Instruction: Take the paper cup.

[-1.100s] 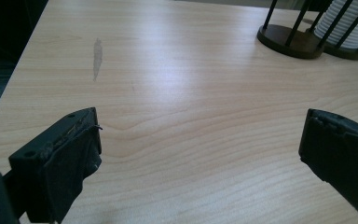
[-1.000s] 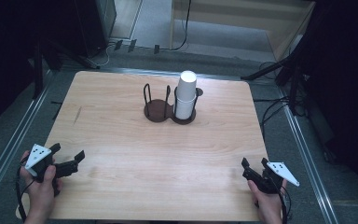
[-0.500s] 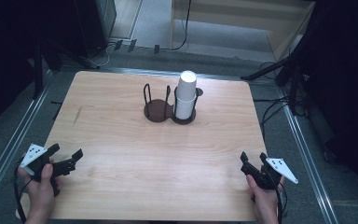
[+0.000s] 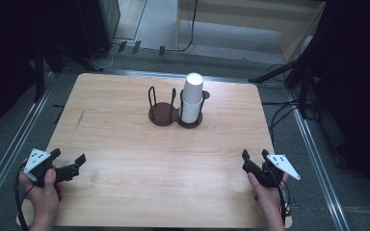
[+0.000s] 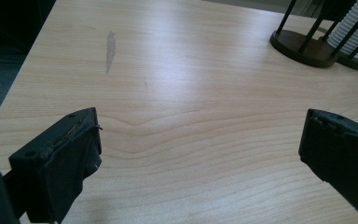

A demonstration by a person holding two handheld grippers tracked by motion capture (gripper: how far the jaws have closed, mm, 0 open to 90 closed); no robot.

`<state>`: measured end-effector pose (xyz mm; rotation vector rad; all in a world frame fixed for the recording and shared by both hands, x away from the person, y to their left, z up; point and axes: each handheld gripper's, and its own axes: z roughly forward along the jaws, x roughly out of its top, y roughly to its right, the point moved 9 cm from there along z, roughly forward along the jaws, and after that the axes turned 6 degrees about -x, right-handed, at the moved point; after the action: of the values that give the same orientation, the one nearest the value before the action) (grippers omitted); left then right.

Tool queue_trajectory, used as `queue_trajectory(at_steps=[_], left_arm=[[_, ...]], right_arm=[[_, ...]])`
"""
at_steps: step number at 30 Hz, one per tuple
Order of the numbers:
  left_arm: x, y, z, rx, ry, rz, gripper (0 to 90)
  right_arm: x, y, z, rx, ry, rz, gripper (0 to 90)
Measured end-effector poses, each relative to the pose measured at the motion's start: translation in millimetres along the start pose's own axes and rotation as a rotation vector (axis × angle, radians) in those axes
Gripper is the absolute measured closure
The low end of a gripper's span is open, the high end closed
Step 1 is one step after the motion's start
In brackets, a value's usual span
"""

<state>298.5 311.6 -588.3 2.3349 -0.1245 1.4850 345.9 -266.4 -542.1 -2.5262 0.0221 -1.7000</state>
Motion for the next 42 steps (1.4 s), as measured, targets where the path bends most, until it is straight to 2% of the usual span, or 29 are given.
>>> queue_trajectory(at_steps=[3,4,7,9,15,19,22,32,42], left_arm=[[0.0,-1.1,-0.2,-0.008,0.000,-0.016,0.0],[0.4,-2.9,-1.0,-0.008,0.010,-0.034,0.0],[1.5,-6.5,-2.8,0.029,0.027,-0.044,0.0],[1.9,-6.8,-3.1,0.036,0.033,-0.044,0.0],[1.9,-4.8,-2.8,0.017,0.030,-0.030,0.0],[0.7,-5.2,-0.2,-0.001,0.001,-0.041,0.0],[1.0,-7.2,-0.1,0.010,0.005,-0.052,0.0],[0.7,-5.7,1.1,0.030,-0.005,-0.027,0.0],[0.7,-4.8,1.8,0.031,-0.008,-0.020,0.0]], right_arm=[[8.1,-6.1,3.4,0.014,0.003,0.011,24.8],[10.8,-8.2,4.6,0.016,0.005,0.011,24.9],[17.2,-16.5,8.1,0.032,0.004,0.013,24.8],[21.5,-21.7,10.5,0.040,0.008,0.008,24.8],[32.4,-35.1,16.9,0.052,0.005,0.001,24.8],[39.6,-45.2,19.5,0.066,0.009,0.002,24.8],[43.5,-53.0,21.5,0.075,0.012,-0.015,24.6],[54.5,-72.6,28.4,0.103,0.017,-0.022,23.9],[72.8,-92.2,34.1,0.136,0.010,-0.034,16.1]])
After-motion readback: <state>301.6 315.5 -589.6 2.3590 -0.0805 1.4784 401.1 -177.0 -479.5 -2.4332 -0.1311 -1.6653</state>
